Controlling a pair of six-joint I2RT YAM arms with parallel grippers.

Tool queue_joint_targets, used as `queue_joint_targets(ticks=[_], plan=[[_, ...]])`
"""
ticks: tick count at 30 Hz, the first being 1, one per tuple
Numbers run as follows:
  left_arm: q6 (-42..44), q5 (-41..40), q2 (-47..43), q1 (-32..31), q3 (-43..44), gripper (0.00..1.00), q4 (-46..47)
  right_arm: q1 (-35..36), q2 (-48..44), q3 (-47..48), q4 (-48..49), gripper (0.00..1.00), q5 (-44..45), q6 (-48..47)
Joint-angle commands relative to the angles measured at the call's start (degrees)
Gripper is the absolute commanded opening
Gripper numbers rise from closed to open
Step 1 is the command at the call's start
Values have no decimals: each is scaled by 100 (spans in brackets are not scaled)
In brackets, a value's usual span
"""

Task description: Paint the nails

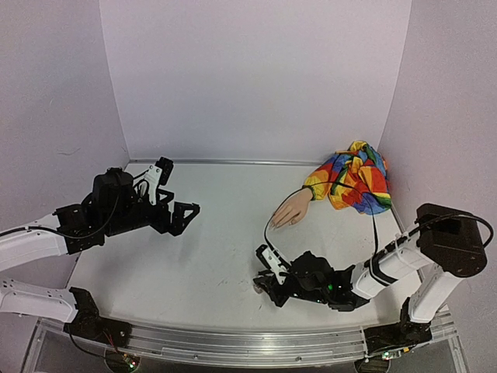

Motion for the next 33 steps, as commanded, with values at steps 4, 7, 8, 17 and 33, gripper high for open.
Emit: queue_joint_targets(ticks=[4,7,8,17,33], plan=[[-30,-38,15,68,176,99,176,46,-249,-129,204,50,421,272],[-2,-92,15,120,178,100,181,46,-677,-108,-93,67,631,415],[27,-119,12,148,185,99,181,46,-881,-83,-224,76,716,449],[178,21,142,1648,455,99,210,-1060,-2704,606,-2557,98,1289,844],[679,178,164,3909,-139,99,2034,-6270,-3205,1453,-3553,98,-678,189]])
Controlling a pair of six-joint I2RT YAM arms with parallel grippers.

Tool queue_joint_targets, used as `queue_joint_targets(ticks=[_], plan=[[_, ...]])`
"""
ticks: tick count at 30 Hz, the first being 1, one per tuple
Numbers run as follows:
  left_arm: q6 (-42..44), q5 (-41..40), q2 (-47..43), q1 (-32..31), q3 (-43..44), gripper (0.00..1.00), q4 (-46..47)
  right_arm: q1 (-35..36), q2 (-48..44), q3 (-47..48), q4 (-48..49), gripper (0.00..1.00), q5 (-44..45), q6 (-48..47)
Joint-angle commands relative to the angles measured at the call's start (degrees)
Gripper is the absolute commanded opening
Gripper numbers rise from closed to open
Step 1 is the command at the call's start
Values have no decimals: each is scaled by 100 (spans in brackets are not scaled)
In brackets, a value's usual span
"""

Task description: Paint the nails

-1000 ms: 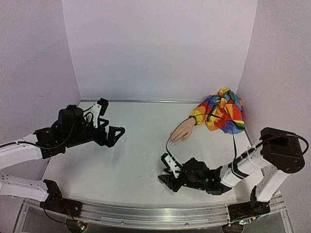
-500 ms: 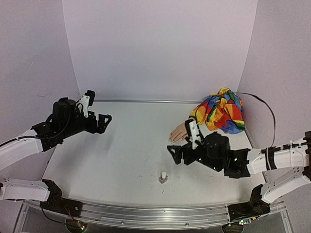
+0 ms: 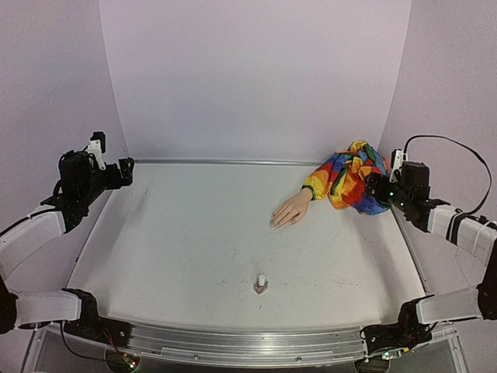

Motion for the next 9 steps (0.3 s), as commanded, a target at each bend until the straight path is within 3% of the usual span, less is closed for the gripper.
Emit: queue_joint_targets(ticks=[1,9], plan=[[501,179,-166,21,6,99,696,-120,-256,440,-103,98,-130,-185],[479,223,-202,23,-55,99,719,-109,-1284,-10,363,98,7,-461]])
